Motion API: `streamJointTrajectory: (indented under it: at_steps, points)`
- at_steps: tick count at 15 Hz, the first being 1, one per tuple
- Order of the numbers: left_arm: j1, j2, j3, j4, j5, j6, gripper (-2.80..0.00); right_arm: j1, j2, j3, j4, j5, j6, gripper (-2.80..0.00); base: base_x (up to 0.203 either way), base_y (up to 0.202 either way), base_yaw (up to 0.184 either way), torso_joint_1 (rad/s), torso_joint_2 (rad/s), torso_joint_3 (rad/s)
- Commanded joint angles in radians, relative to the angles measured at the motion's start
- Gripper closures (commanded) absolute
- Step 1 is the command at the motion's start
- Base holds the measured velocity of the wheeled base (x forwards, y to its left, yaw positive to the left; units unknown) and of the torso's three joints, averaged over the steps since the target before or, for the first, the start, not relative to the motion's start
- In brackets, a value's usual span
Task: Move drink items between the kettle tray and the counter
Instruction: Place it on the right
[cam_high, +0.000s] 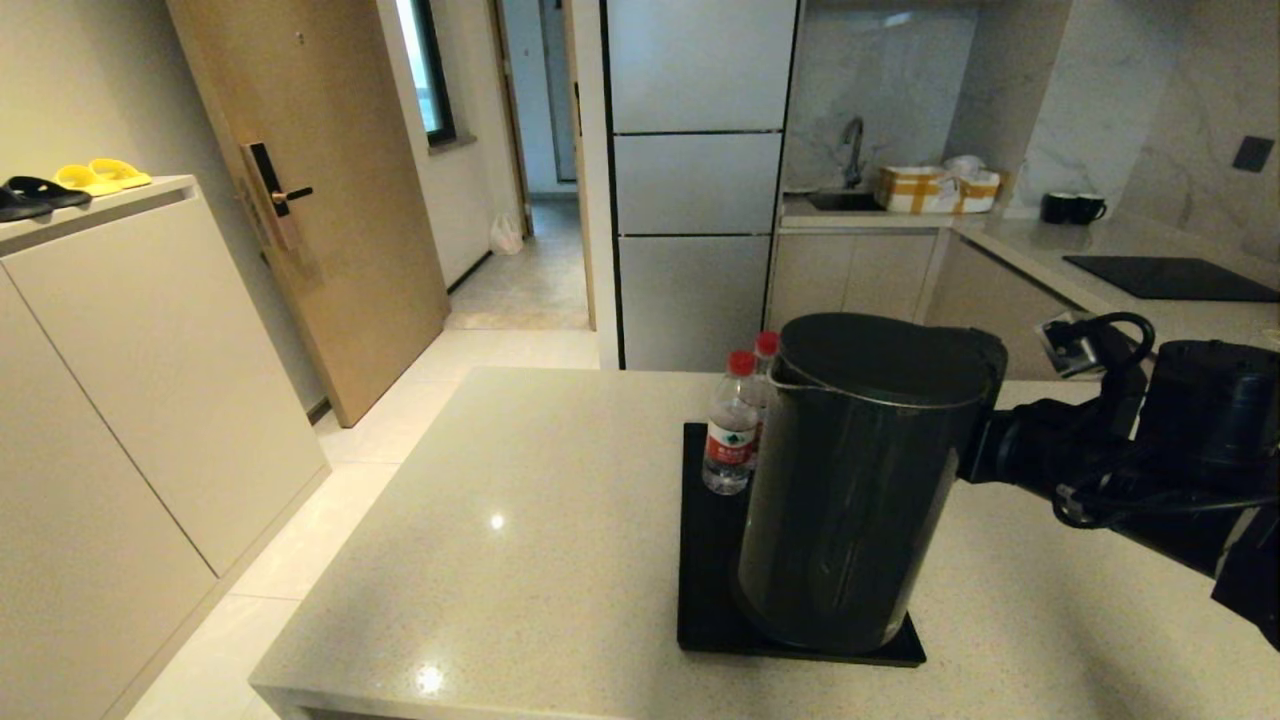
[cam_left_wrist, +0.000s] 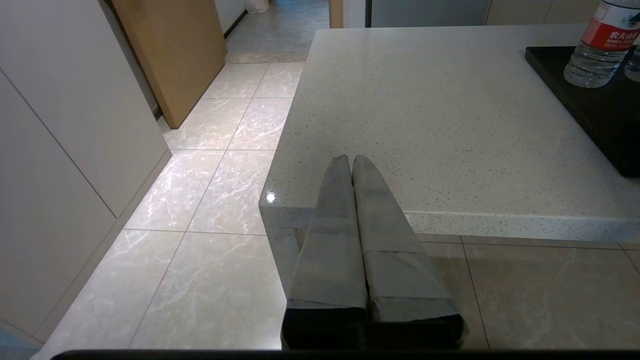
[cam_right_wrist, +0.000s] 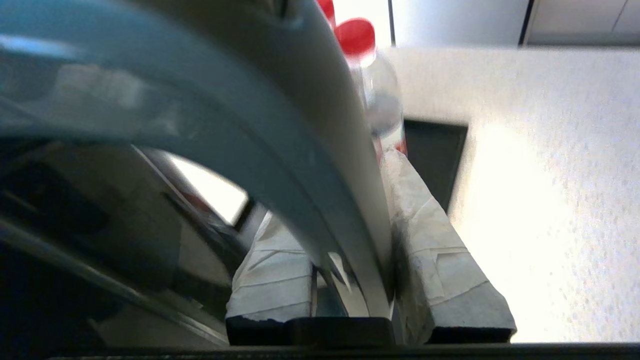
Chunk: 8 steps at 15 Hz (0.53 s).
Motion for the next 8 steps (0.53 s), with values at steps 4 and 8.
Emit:
streamJointTrajectory:
  at_steps: [4,8]
  points:
    - [0.0,0.001,0.001,0.001,0.0,0.0,0.0,-0.191,0.031,-0.188,0.196,-0.035,0.026,0.0,0.0,0.0,0.0,0.0,0.0,0.0]
    - [0.0,0.001,-0.001,0.0,0.0,0.0,0.0,-0.364,0.212,-0.336,0.255,-0.151,0.012,0.0,0.0,0.0,0.0,0.0,0.0,0.0]
